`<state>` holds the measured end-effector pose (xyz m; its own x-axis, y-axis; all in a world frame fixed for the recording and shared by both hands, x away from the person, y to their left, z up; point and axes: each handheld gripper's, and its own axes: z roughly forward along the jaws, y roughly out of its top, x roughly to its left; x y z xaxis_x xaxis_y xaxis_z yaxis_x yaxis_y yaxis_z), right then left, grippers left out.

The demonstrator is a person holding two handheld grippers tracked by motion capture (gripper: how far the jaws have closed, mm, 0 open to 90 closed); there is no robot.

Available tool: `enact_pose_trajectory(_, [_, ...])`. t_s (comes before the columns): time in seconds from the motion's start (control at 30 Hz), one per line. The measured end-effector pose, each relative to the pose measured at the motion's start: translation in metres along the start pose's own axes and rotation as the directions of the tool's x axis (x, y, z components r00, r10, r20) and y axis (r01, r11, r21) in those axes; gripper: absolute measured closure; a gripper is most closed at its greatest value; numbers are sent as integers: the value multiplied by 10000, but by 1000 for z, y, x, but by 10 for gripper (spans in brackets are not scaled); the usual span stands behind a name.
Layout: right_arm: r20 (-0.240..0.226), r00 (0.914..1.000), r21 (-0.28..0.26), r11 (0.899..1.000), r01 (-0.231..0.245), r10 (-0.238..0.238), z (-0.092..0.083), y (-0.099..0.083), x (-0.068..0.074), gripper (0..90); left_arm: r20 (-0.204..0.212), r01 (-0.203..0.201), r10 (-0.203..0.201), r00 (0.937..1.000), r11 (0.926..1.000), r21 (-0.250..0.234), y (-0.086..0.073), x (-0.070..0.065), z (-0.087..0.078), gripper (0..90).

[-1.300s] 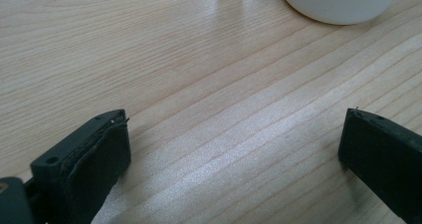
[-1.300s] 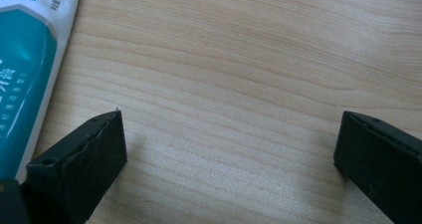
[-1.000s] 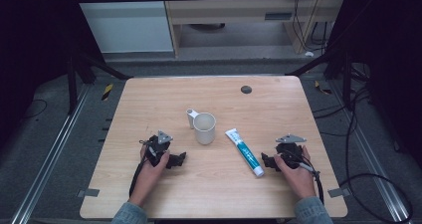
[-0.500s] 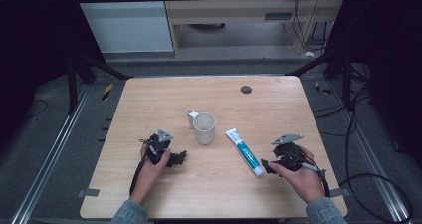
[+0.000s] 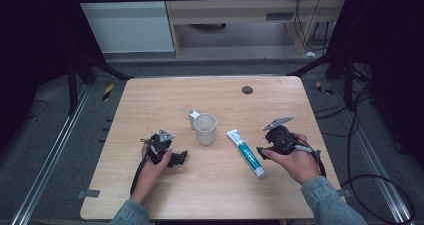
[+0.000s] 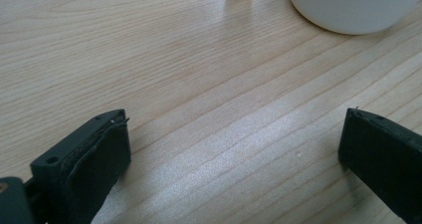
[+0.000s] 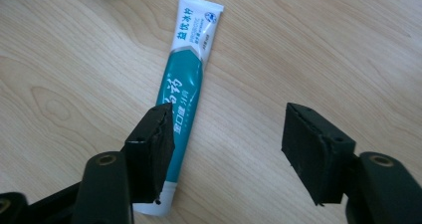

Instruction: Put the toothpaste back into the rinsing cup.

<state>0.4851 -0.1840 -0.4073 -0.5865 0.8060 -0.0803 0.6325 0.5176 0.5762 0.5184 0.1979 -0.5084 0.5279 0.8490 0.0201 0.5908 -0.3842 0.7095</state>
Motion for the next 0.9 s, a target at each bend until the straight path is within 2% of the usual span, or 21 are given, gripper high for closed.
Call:
enact_pose_trajectory(0.13, [-143, 9997, 277, 9994, 200, -196, 5, 9, -1, 412, 1, -12, 12, 10000, 10000, -4, 0, 0, 0, 0])
enact_pose_trajectory(0.3, [-412, 9991, 637, 9979, 152, -125, 15, 18, -4, 434, 7, -11, 11, 10000, 10000, -12, 0, 0, 0, 0])
enact_pose_trajectory(0.5, [-680, 9977, 732, 9973, -11, 61, 24, 25, -5, 466, 13, 22, -22, 10000, 10000, -42, 0, 0, 1, 0])
enact_pose_trajectory(0.73, [-730, 9973, 912, 9958, -58, 125, 33, 30, -3, 509, 13, 4, -4, 10000, 10000, -26, 0, 0, 0, 0])
enact_pose_trajectory(0.9, [-695, 9976, 1046, 9945, -2, 76, 34, 42, -3, 510, 25, -1, 1, 10000, 10000, -33, 0, 0, 1, 0])
